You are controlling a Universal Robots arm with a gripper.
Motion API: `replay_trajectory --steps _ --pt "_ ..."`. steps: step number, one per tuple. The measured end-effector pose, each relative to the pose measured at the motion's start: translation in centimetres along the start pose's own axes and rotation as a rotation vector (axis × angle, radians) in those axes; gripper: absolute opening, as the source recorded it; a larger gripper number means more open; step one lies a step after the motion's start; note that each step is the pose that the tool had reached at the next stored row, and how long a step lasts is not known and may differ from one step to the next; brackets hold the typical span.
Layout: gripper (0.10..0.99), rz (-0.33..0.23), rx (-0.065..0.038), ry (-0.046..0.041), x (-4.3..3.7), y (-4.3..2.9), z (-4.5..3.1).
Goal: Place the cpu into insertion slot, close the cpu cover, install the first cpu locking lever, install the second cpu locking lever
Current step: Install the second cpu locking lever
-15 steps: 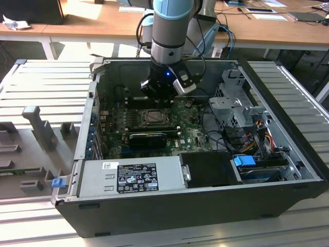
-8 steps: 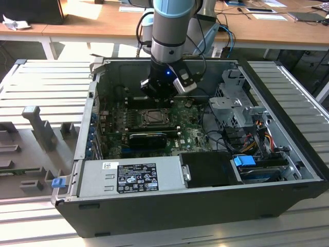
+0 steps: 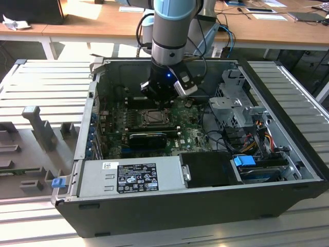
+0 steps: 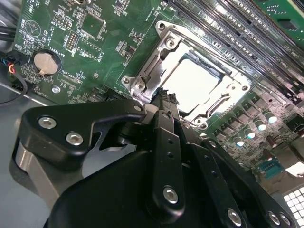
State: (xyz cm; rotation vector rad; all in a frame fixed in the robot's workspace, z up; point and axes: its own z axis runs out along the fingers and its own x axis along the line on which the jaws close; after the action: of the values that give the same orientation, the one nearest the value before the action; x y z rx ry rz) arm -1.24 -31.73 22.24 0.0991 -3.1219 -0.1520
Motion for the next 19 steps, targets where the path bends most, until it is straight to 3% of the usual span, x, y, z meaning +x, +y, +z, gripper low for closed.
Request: replay_trajectory --steps 9,19 --pt "0.106 0.000 0.000 0.0001 0.01 -0.07 -0.13" --pt "0.106 0.000 0.000 0.0000 0.06 -0.93 -0.16"
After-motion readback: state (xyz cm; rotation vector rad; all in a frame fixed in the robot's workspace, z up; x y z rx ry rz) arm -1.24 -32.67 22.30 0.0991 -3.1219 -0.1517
